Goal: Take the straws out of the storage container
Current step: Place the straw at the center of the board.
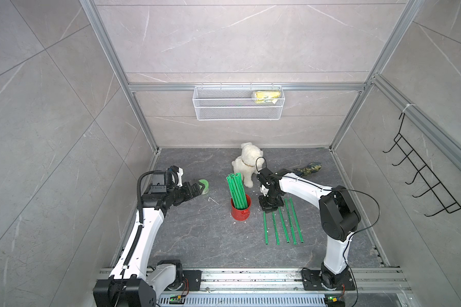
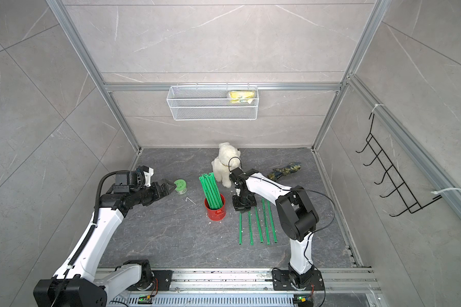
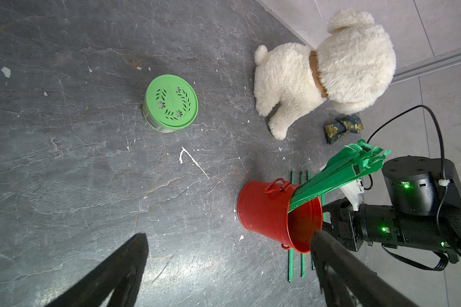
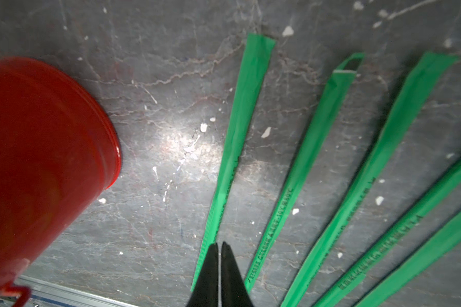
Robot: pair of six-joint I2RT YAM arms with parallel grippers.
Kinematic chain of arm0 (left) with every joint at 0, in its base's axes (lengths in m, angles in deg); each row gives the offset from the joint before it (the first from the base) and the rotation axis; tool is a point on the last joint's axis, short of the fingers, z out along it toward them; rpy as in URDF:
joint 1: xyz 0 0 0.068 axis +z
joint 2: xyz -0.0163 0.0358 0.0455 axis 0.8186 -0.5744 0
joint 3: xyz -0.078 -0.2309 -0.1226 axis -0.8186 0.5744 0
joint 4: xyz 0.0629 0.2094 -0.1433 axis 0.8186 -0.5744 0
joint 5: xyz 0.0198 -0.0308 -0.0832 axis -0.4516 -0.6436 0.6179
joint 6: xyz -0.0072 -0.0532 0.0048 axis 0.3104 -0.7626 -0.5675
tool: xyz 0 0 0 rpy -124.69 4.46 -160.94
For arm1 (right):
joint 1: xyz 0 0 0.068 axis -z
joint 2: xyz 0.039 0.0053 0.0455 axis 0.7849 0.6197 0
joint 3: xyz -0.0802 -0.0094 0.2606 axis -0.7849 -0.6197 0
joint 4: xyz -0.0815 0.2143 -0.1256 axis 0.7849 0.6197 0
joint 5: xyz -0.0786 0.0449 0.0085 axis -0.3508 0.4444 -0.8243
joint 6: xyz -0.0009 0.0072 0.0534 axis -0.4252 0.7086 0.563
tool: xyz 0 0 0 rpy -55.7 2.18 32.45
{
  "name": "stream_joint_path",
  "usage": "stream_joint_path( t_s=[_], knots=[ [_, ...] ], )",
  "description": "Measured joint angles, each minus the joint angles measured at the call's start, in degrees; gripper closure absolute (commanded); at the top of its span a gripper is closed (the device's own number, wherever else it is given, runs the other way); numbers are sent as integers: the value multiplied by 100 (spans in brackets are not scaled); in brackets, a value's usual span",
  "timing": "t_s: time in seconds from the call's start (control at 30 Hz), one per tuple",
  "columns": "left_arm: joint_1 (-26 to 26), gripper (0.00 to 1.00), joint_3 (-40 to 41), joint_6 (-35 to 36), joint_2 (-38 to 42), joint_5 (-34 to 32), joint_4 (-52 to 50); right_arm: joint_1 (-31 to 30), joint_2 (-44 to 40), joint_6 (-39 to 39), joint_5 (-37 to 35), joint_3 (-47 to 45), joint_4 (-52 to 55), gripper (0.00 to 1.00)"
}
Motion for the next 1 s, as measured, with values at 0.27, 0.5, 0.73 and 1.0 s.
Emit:
stream_joint_path(
  t_s=[0.27, 0.5, 0.73, 1.0],
  knots=[
    [0, 0, 0, 0, -2, 0, 0, 4, -81, 2, 61, -142, -236, 86],
    [0, 0, 0, 2, -7, 0, 0, -22, -1408, 4, 68, -647, -817, 75],
    [0, 0, 0, 0, -7, -2, 0, -400, -2267, -33, -162, -533, -1432, 72],
    [0, 0, 0, 2, -11, -4, -2, -1132, -1703, -328, -614, 74, -1683, 69]
  ],
)
